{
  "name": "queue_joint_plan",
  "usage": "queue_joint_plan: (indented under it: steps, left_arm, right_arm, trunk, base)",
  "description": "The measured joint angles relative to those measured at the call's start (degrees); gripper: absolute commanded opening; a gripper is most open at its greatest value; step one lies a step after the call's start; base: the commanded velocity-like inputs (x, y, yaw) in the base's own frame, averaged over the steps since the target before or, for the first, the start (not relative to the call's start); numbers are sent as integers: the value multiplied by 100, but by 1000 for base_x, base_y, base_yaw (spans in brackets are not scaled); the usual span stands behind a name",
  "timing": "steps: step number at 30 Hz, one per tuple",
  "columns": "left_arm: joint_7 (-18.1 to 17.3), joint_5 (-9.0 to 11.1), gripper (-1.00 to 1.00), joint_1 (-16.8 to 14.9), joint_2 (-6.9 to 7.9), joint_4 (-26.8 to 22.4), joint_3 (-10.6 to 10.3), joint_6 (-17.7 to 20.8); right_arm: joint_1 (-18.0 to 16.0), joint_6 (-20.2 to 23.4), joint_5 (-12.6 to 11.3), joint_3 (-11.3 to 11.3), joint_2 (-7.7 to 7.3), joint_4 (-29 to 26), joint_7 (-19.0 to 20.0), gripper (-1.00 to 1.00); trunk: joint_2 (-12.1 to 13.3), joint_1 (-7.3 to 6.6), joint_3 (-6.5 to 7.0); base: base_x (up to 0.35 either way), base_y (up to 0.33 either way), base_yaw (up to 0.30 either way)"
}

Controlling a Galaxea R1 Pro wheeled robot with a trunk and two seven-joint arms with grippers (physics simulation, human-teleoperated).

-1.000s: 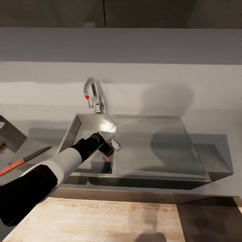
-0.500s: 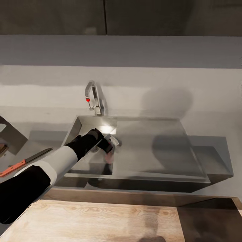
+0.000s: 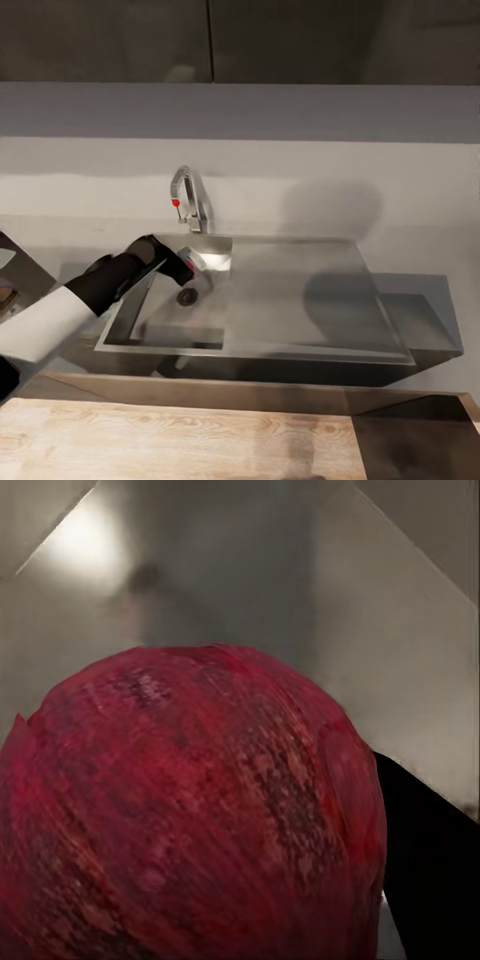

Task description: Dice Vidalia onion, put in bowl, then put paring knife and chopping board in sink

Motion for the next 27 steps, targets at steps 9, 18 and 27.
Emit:
queue_joint_plan:
  steps: [9, 18, 27]
  left_arm:
    - [27, 1090, -100, 1, 835, -1063, 388, 55]
    - [26, 1414, -100, 1, 1059, -1217, 690, 61]
    - [26, 1436, -100, 1, 1067, -1187, 695, 62]
  right_arm:
    - [0, 0, -6, 0, 1, 13, 7, 100]
    - [0, 0, -5, 1, 1, 17, 7, 100]
    - [0, -1, -3, 2, 0, 18, -1, 100]
  trunk:
    - [1, 2, 82]
    - [2, 3, 163]
    - [2, 3, 209]
  base:
    - [-118, 0, 0]
    - [-249, 91, 0]
    - [-238, 219, 0]
